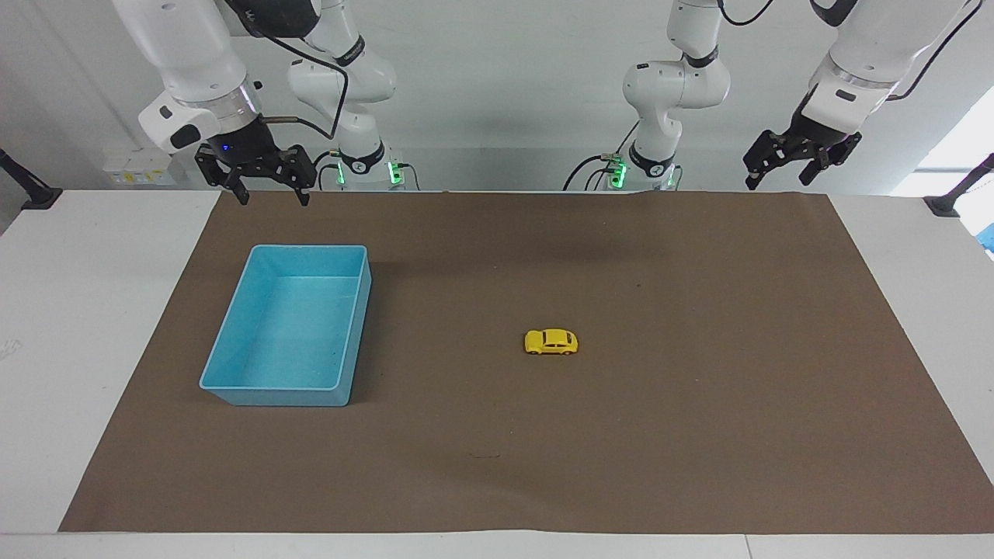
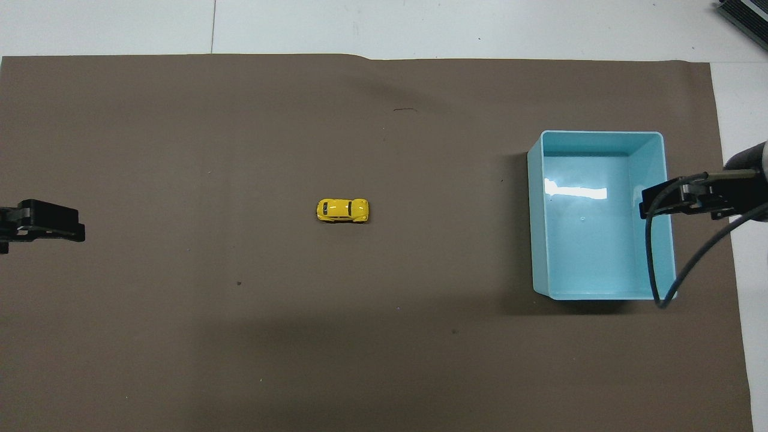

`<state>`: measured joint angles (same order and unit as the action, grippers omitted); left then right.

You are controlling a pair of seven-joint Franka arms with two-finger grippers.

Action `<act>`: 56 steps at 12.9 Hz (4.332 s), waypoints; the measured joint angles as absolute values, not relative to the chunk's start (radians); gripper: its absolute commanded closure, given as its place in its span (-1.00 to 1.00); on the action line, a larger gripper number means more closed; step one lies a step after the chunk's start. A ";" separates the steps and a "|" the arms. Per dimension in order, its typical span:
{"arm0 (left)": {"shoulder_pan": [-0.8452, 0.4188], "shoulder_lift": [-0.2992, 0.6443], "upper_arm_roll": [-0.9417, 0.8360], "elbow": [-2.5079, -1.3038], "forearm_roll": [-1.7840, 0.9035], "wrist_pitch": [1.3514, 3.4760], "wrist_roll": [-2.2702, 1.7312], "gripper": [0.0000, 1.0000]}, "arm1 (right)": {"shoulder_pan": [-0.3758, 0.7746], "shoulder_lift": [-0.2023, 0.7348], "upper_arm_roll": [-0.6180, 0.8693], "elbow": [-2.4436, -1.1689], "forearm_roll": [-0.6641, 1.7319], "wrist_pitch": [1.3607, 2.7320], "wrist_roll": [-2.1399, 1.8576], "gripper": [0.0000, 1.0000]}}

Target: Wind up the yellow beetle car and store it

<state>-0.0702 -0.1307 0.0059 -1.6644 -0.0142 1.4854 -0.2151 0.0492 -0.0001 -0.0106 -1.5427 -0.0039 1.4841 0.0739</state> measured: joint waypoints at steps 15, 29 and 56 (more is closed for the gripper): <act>-0.072 -0.100 -0.127 -1.812 -0.079 1.669 -1.265 -1.00 | 0.049 0.000 -0.011 -1.543 -0.004 1.484 0.074 -1.00; -0.128 0.168 -0.311 -1.855 -0.010 2.085 -2.190 -1.00 | 0.049 0.000 -0.011 -1.543 -0.004 1.484 0.074 -1.00; -0.164 0.556 -0.498 -1.675 0.384 2.198 -2.533 -0.37 | 0.049 0.000 -0.011 -1.543 -0.004 1.484 0.074 -1.00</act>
<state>-0.1640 0.5559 -0.4979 -1.6754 0.3838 2.1985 -2.5334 0.0492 -0.0001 -0.0106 -1.5427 -0.0039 1.4841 0.0739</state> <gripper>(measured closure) 0.044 0.000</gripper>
